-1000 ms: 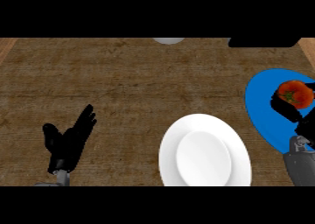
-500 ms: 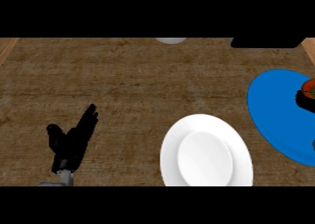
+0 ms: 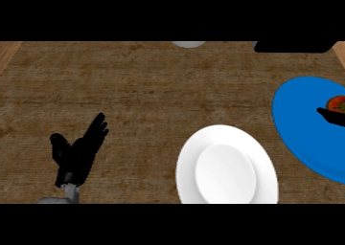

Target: Pick the tomato from the plate and place it in the plate

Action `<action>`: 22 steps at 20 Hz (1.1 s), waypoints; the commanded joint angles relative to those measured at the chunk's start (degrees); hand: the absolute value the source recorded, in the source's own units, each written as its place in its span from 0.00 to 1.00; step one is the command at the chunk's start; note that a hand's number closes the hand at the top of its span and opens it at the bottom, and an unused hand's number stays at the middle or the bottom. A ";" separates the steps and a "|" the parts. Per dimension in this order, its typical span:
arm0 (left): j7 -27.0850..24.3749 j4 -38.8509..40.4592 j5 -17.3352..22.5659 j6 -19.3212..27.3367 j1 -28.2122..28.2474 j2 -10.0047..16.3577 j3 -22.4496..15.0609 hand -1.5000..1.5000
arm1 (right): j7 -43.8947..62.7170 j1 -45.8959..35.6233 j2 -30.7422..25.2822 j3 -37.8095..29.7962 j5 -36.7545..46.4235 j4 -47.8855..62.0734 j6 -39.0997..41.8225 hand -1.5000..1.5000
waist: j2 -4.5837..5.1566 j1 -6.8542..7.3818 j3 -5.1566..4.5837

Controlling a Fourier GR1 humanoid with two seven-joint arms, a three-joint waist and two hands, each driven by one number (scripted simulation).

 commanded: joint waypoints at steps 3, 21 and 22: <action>0.21 1.15 -0.42 -0.53 2.07 0.64 0.11 0.50 | -18.25 -3.41 2.47 -8.60 -9.96 3.90 -0.60 0.00 | 0.18 -0.28 -0.32; 0.22 1.46 0.85 -1.28 2.52 1.06 3.83 0.50 | -25.95 22.93 2.75 -17.30 -30.08 -15.07 29.21 0.00 | -0.42 -2.38 -0.60; 2.74 -2.21 -0.11 -0.78 4.74 1.12 2.17 0.50 | -23.66 24.86 3.83 -15.67 -29.21 -20.23 28.39 0.00 | -0.51 -2.21 -0.61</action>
